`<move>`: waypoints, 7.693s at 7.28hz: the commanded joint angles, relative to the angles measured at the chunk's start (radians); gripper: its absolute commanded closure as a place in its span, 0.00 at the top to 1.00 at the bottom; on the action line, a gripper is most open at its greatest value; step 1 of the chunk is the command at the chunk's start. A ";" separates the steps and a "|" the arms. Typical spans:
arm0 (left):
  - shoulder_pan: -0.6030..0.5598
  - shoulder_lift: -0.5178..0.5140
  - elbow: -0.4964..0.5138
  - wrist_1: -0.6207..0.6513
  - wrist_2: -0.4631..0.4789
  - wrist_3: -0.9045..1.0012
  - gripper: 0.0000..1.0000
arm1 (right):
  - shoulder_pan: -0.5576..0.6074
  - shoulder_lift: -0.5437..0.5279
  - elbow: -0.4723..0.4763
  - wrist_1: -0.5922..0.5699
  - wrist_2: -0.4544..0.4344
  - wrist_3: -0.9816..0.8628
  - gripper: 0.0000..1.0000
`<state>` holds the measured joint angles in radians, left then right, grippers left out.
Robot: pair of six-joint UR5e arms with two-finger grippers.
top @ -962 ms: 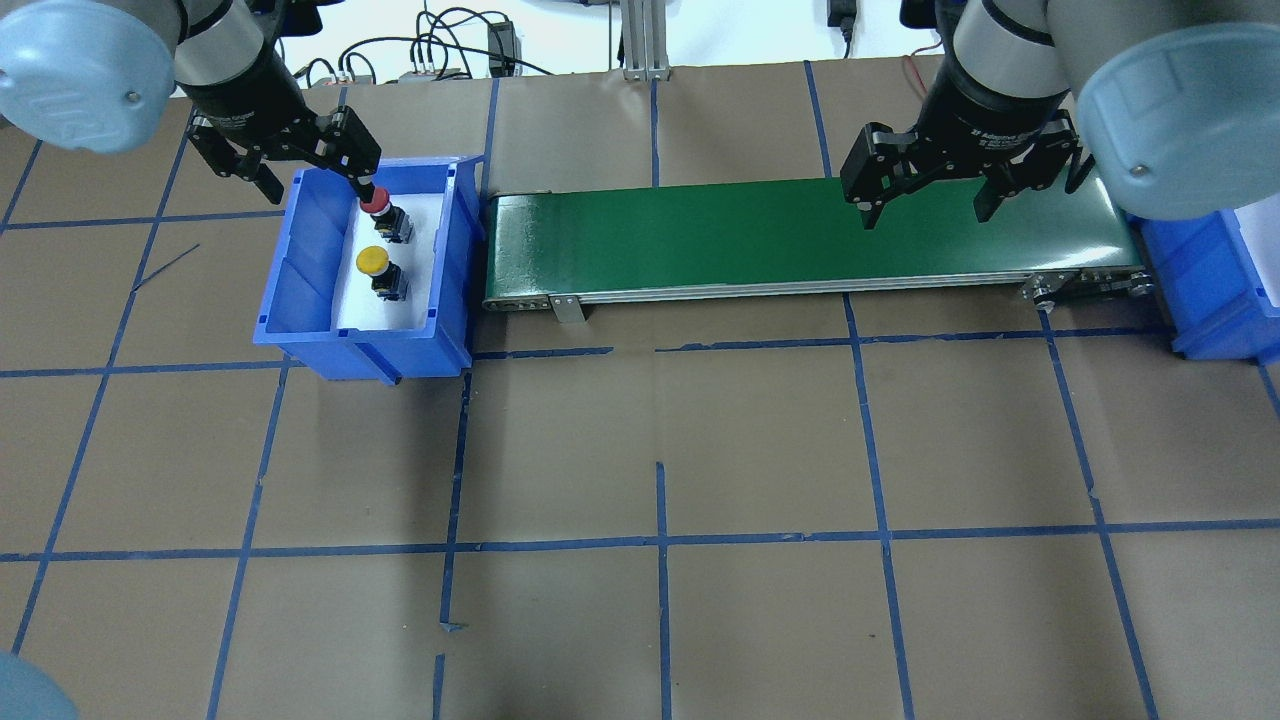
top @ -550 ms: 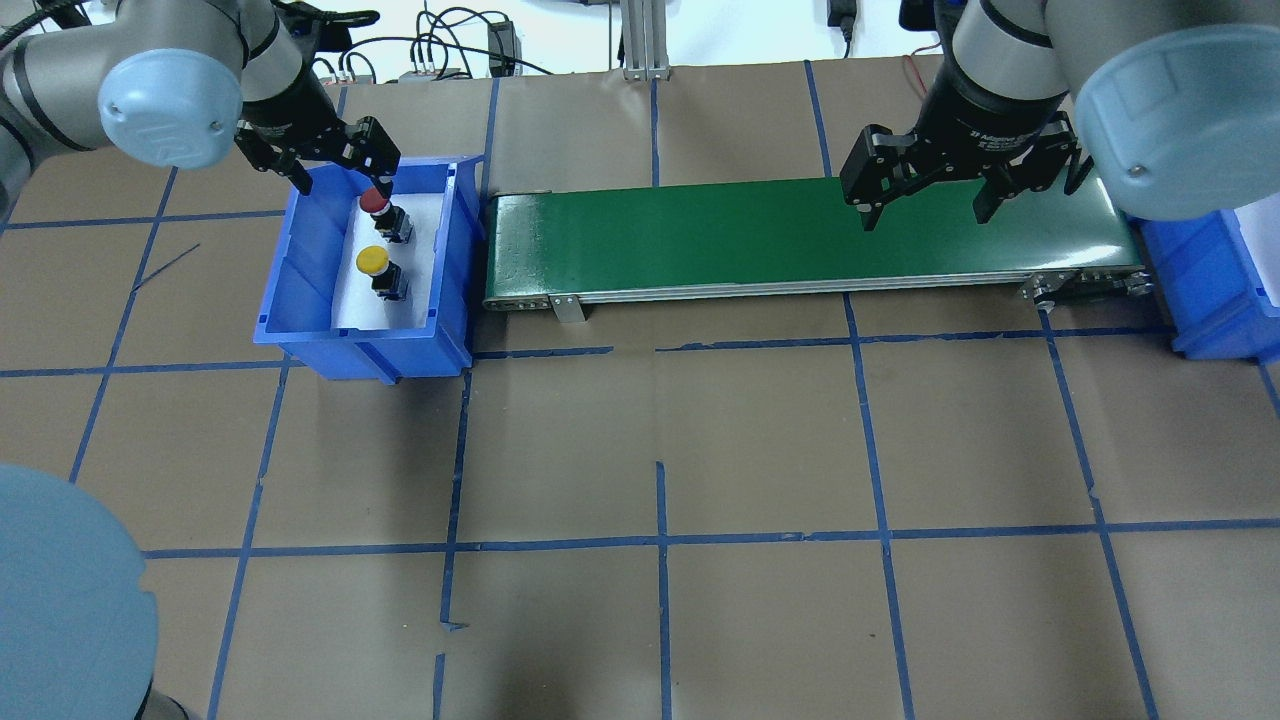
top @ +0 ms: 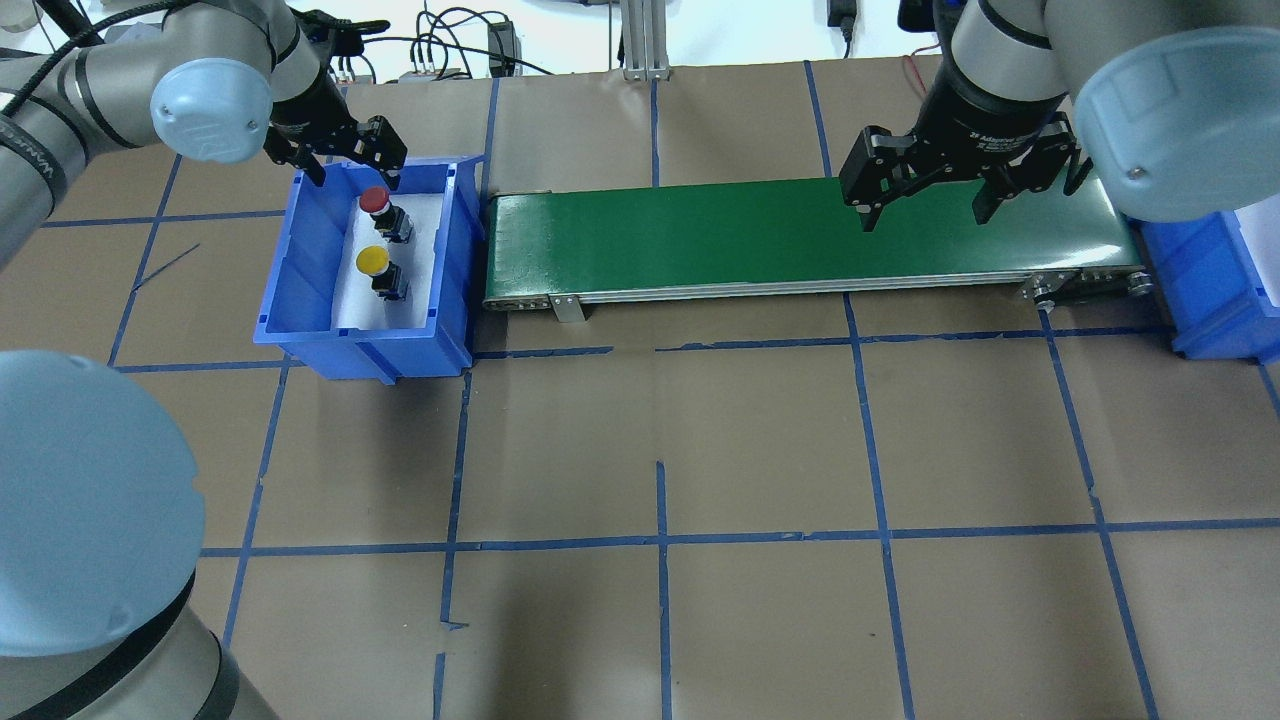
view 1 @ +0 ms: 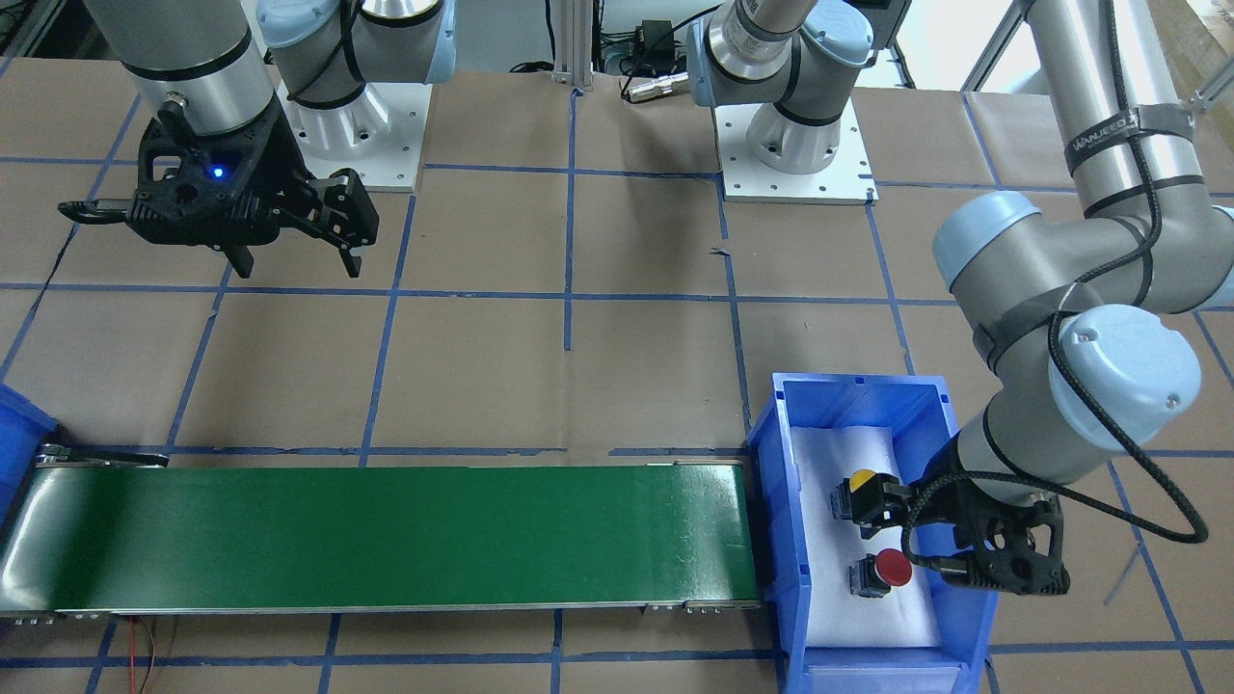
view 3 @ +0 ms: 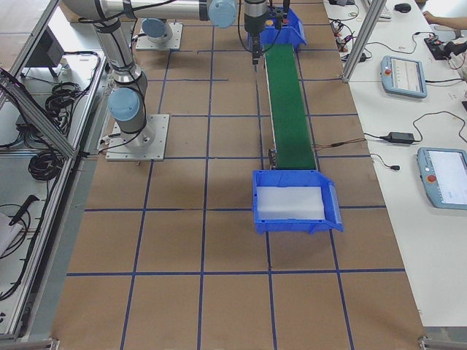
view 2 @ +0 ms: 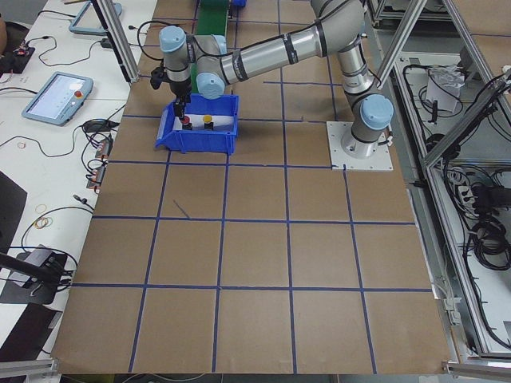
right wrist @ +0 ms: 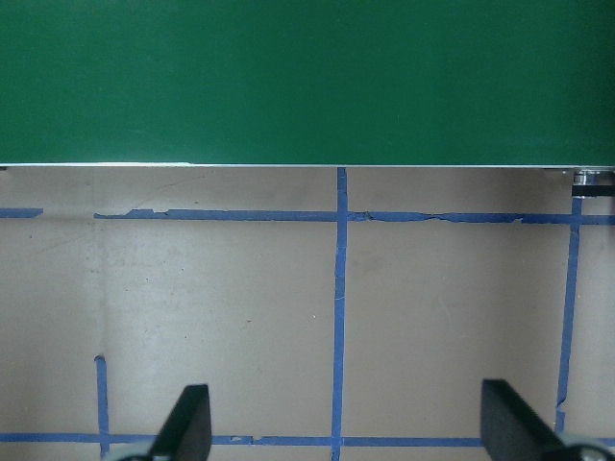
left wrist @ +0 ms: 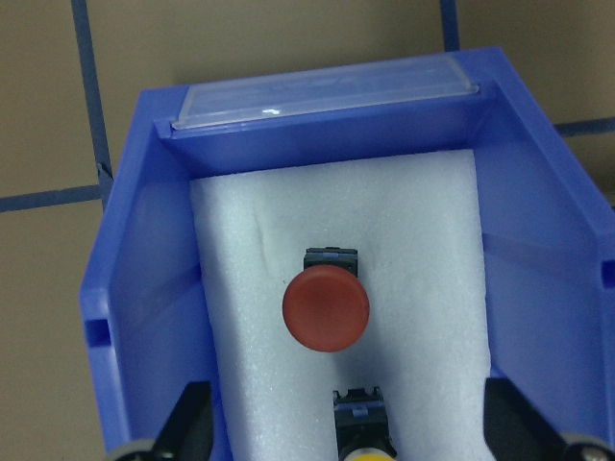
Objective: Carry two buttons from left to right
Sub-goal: 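Lower the left gripper onto the red button and close on it, then lift the red button and carry it with the left gripper onto the conveyor, then open the left gripper to release the red button on the belt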
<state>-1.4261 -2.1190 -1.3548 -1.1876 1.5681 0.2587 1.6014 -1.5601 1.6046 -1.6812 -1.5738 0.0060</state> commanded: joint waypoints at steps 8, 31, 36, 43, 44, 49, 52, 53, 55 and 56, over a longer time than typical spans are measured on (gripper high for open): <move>0.004 -0.061 0.020 0.028 -0.010 -0.006 1.00 | 0.003 0.012 -0.002 -0.005 -0.002 -0.004 1.00; -0.271 -0.001 0.051 0.008 -0.082 -0.458 0.03 | 0.005 0.017 -0.003 0.005 0.000 -0.003 1.00; -0.271 -0.012 0.046 0.017 -0.082 -0.440 0.03 | 0.003 0.017 -0.006 0.011 0.000 -0.001 1.00; -0.269 -0.019 0.025 0.031 -0.082 -0.440 0.04 | 0.005 0.017 -0.006 0.006 -0.011 0.000 1.00; -0.269 -0.021 0.010 0.054 -0.082 -0.440 0.04 | 0.005 0.017 -0.006 0.006 -0.012 0.000 1.00; -0.269 -0.012 0.026 0.054 -0.080 -0.453 1.00 | 0.005 0.015 -0.006 0.006 -0.012 0.000 1.00; -0.243 0.043 0.075 0.037 -0.071 -0.394 1.00 | 0.003 0.014 -0.009 0.008 -0.014 0.003 1.00; -0.188 0.056 0.066 0.016 -0.078 -0.374 1.00 | 0.005 0.012 -0.006 0.008 -0.012 0.005 1.00; -0.070 0.083 0.014 -0.001 -0.069 -0.225 1.00 | -0.011 0.011 -0.009 0.008 -0.005 0.003 1.00; -0.054 0.103 -0.025 0.005 -0.068 -0.207 1.00 | -0.006 0.006 -0.006 0.008 -0.002 0.003 1.00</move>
<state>-1.5194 -2.0386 -1.3364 -1.1842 1.4968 0.0089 1.5970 -1.5494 1.5974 -1.6744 -1.5809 0.0093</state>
